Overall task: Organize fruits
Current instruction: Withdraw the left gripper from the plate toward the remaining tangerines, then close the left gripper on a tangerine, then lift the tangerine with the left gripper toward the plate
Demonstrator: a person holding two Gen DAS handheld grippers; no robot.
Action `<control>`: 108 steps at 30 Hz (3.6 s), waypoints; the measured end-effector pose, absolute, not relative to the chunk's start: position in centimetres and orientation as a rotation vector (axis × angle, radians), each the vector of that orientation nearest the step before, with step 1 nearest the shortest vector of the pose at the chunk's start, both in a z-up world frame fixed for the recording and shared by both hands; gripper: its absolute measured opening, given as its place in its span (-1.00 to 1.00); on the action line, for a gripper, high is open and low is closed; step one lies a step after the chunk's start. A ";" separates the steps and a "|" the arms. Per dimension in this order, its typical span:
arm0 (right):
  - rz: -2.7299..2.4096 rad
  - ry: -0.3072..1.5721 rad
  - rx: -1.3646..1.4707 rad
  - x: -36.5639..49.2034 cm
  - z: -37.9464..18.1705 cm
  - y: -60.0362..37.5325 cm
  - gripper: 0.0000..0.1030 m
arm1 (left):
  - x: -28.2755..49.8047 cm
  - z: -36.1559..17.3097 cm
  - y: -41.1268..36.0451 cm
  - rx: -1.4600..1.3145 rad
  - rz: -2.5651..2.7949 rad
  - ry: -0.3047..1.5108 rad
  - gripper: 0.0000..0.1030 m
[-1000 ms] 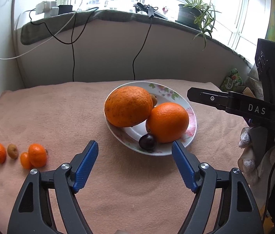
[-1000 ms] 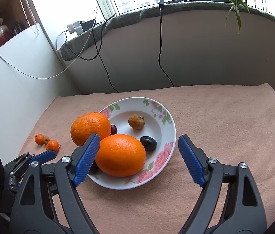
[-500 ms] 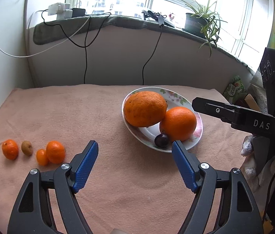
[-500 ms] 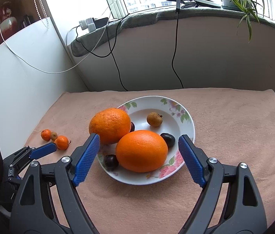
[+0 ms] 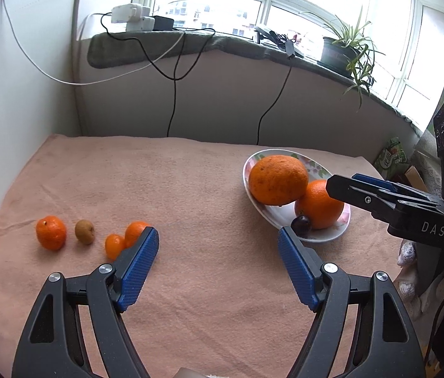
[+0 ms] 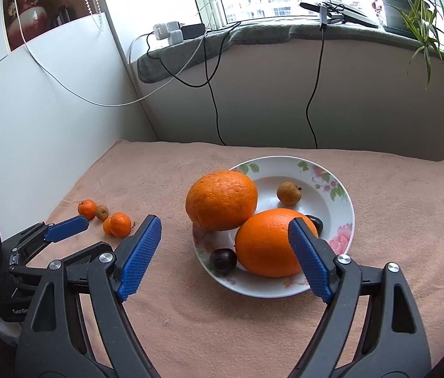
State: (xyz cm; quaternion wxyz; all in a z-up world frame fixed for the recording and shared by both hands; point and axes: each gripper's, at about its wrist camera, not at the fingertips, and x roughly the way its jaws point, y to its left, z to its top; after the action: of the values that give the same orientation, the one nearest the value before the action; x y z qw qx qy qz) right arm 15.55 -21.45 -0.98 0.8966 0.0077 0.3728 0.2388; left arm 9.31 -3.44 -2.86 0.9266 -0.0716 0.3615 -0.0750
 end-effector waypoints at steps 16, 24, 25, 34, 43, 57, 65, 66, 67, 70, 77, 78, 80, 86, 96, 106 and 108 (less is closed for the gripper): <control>0.573 0.788 -0.048 13.9 -1.4 -15.5 0.65 | 7.9 -3.1 2.7 -0.194 -0.055 0.728 0.51; 0.621 0.801 -0.067 13.4 -1.9 -13.1 0.65 | 7.3 -4.3 5.6 -0.222 -0.004 0.738 0.51; 0.624 0.806 -0.067 13.4 -2.0 -12.8 0.65 | 7.2 -4.5 5.9 -0.227 0.001 0.739 0.51; 0.669 0.841 -0.071 13.4 -3.3 -10.7 0.65 | 6.5 -6.2 9.1 -0.265 0.042 0.767 0.51; 0.700 0.881 -0.058 14.1 -4.9 -8.6 0.65 | 6.5 -7.6 12.0 -0.319 0.079 0.786 0.50; 0.754 0.961 -0.048 16.1 -7.5 -6.4 0.39 | 8.6 -8.5 13.3 -0.350 0.050 0.817 -0.02; 0.784 1.009 -0.013 17.5 -8.8 -5.4 0.11 | 9.9 -9.0 13.5 -0.349 0.043 0.838 -0.15; 0.787 1.014 -0.011 17.7 -8.9 -5.3 0.11 | 10.0 -9.1 13.5 -0.350 0.043 0.841 -0.15; 0.789 1.018 -0.009 17.8 -9.1 -5.2 0.11 | 10.1 -9.2 13.6 -0.353 0.043 0.844 -0.15; 0.790 1.024 -0.013 18.0 -9.3 -4.9 0.10 | 10.3 -9.4 13.8 -0.366 0.041 0.846 -0.17; 0.798 1.034 -0.020 18.4 -9.7 -4.4 0.04 | 10.8 -9.8 14.0 -0.382 0.036 0.856 -0.21; 0.799 1.039 -0.021 18.5 -9.8 -4.3 -0.02 | 10.9 -9.8 14.0 -0.382 0.034 0.858 -0.22; 0.798 1.050 -0.022 18.6 -10.1 -4.2 -0.14 | 11.1 -9.9 14.0 -0.385 0.034 0.861 -0.22; 0.793 1.060 -0.022 18.7 -10.5 -4.4 -0.30 | 11.3 -10.1 13.9 -0.385 0.028 0.860 -0.25; 0.783 1.041 -0.014 18.4 -10.1 -4.9 -0.33 | 10.9 -9.9 14.0 -0.385 0.043 0.841 -0.29; 0.779 1.002 -0.015 17.7 -9.0 -5.5 -0.33 | 10.0 -8.5 13.5 -0.378 0.026 0.807 -0.29; 0.781 0.993 -0.015 17.5 -8.7 -5.7 -0.34 | 9.9 -8.1 13.1 -0.372 0.021 0.799 -0.29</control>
State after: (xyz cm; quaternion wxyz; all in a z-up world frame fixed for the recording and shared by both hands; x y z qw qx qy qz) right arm 17.52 -5.69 -8.67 0.8069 -0.0069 0.4643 0.3652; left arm 9.87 13.13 -8.09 0.9043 -0.1802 0.3868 0.0101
